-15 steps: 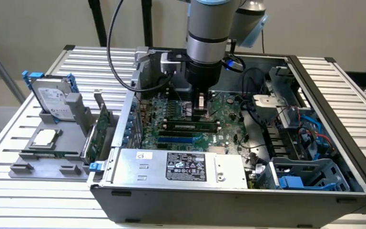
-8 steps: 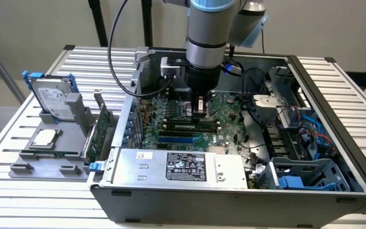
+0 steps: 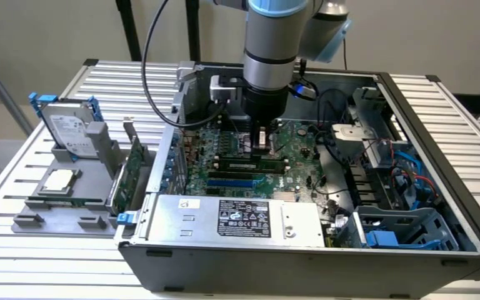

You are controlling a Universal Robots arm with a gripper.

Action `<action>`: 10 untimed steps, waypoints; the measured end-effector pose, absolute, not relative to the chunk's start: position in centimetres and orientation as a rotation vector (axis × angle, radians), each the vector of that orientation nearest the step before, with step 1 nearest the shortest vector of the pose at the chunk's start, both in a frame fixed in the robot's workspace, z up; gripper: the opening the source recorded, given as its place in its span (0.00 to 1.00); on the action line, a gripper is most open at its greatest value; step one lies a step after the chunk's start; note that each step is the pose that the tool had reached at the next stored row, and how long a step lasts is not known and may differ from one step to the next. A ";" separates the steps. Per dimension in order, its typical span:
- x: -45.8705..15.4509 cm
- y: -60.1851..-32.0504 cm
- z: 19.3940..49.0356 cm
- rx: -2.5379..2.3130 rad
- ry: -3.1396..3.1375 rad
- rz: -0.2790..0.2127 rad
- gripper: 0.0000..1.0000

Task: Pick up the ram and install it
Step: 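Press down the ram until it locks into place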

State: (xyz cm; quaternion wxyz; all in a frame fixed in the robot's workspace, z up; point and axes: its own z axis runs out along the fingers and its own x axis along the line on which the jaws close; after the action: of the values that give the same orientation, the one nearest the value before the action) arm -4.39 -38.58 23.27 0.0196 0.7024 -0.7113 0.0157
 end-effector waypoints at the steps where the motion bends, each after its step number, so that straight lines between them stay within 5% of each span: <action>1: -4.4 -38.6 23.2 2.180 -2.207 0.049 0.00; 10: -4.4 -38.6 22.4 2.179 -2.206 0.049 0.00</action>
State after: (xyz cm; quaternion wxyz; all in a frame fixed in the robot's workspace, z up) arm -4.41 -38.56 22.39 0.0202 0.7024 -0.7113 0.0159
